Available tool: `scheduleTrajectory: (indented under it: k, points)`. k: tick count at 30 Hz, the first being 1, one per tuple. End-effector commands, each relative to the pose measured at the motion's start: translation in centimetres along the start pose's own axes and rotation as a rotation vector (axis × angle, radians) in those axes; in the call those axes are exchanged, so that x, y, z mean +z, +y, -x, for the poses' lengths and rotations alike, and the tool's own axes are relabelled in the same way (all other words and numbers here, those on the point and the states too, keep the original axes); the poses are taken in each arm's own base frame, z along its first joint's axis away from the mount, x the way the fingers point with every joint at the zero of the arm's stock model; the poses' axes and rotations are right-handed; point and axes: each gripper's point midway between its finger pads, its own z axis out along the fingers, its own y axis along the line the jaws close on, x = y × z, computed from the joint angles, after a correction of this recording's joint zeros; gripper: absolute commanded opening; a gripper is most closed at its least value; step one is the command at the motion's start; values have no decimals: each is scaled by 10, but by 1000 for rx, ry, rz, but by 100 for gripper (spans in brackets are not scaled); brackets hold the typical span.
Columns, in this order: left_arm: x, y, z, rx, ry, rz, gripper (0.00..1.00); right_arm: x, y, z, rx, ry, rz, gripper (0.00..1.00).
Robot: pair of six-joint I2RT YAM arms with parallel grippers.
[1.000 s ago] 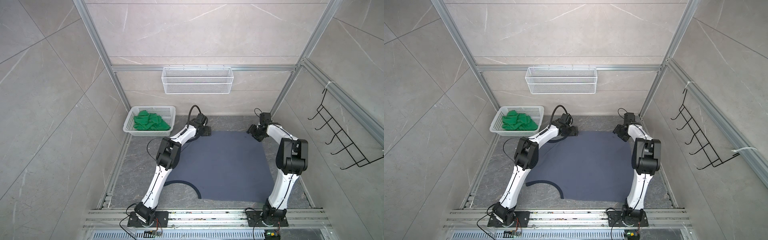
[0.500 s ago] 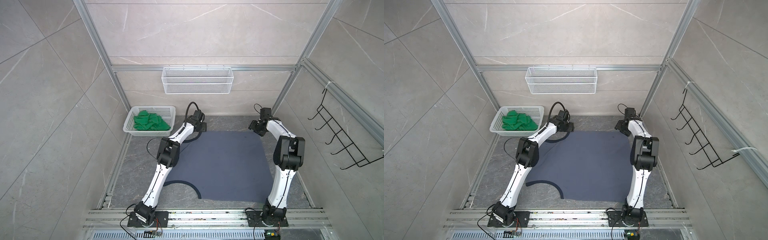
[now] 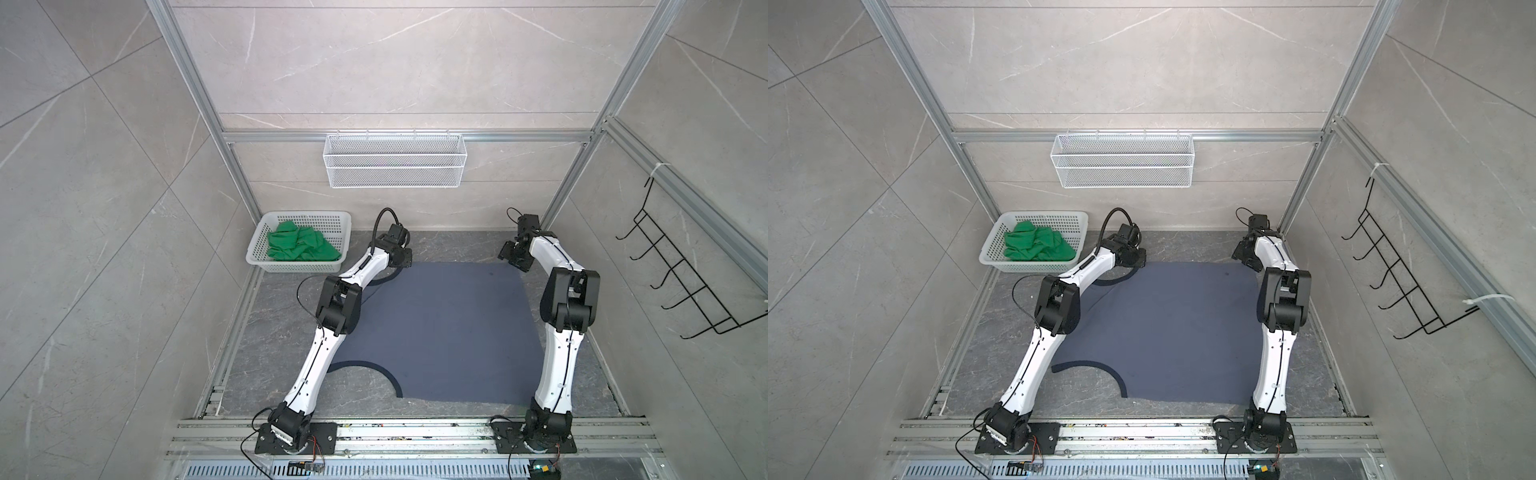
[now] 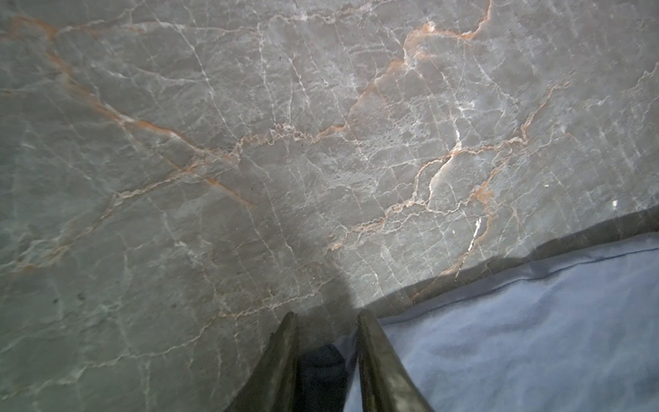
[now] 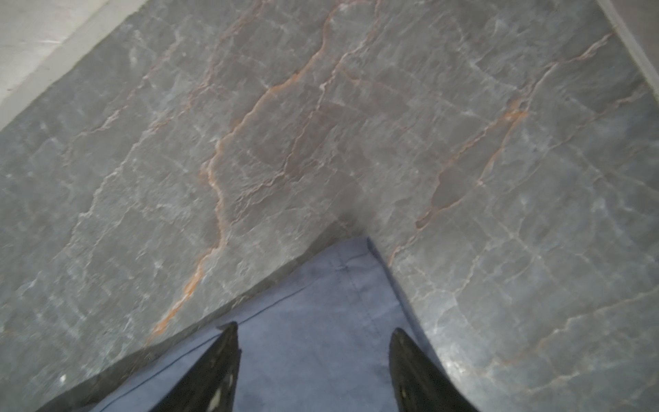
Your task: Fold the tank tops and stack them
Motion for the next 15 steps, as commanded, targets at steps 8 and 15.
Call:
scheduleTrajectory:
  k: [8,15]
  points:
    - [-25,-6,7,-15,2,-17,44,22,-17,-1,-13,74,-106,69]
    - [-27,-11,0,7,22,-13,45,37,-16,-9,-3,115,-108,68]
